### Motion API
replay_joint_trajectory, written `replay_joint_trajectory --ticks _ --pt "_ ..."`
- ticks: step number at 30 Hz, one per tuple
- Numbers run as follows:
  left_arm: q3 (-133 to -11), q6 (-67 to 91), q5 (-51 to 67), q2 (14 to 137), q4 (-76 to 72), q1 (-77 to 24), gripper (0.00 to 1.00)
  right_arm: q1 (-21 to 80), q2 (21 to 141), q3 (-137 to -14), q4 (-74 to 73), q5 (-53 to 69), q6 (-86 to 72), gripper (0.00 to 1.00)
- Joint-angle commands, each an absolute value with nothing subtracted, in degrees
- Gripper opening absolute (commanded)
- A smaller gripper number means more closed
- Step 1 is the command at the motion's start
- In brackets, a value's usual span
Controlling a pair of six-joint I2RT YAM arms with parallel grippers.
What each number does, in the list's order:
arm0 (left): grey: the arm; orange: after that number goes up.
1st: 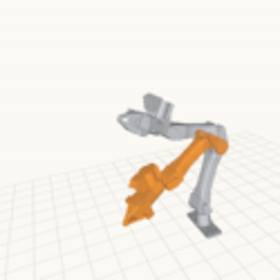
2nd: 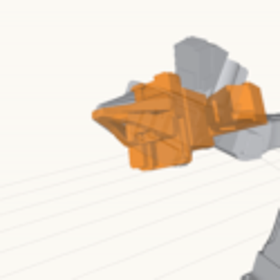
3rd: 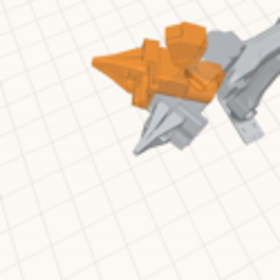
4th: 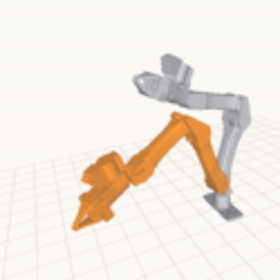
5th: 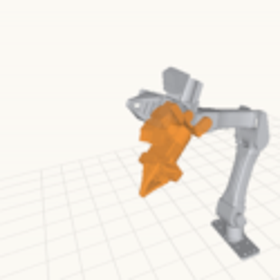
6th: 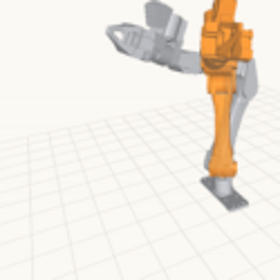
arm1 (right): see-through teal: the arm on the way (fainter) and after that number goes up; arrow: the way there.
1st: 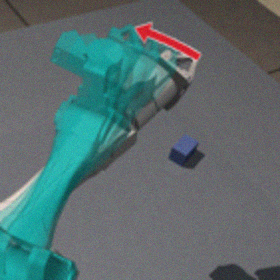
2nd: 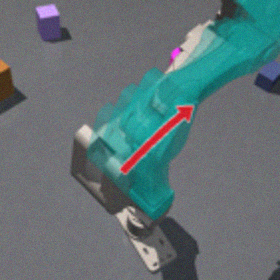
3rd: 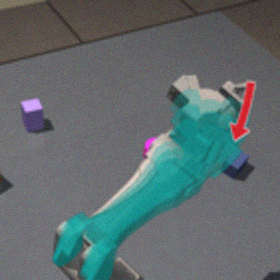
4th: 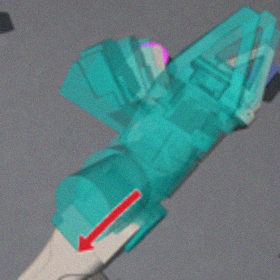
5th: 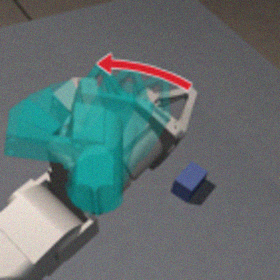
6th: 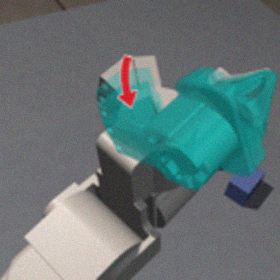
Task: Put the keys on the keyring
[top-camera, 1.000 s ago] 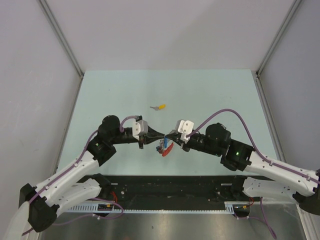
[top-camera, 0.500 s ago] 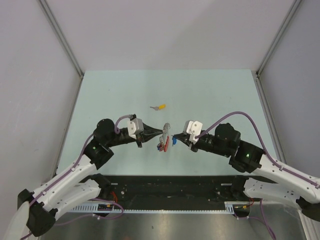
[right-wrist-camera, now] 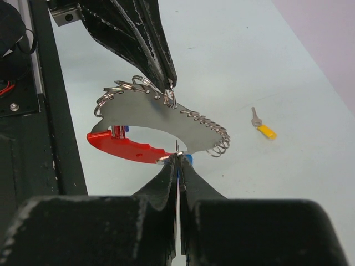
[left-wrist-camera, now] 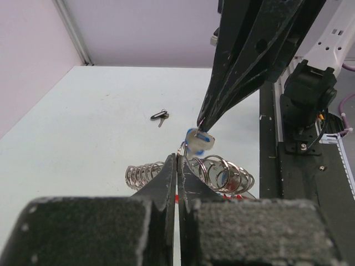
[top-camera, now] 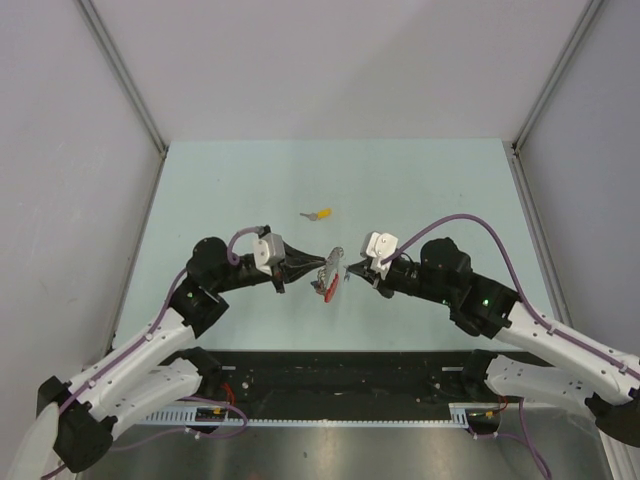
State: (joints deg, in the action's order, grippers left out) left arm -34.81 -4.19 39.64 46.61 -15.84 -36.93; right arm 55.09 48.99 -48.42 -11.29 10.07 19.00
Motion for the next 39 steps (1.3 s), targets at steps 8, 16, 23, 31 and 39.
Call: replay_joint_trajectory --ticks 8,16,23,31,39 --pt "-35.0 -2.2 43.0 47.2 -20.6 -36.6 0.0 56.1 52.2 -48.9 -3.4 9.3 16.3 0.0" --pt "-34.7 -2.4 42.3 46.8 -20.6 -36.6 0.0 56.7 51.9 -49.0 -3.5 11.3 16.5 0.0" --pt "-34.5 -2.5 42.1 46.3 -20.9 -36.6 0.0 56.8 52.2 -49.5 -4.7 11.5 16.8 0.0" --pt "-34.4 -2.5 41.8 46.6 -20.9 -36.6 0.0 56.8 52.5 -49.7 -5.8 12.5 17.7 0.0" --pt "-34.4 -2.3 41.7 46.3 -21.0 -36.6 0.0 57.0 52.8 -49.7 -6.0 12.4 17.7 0.0"
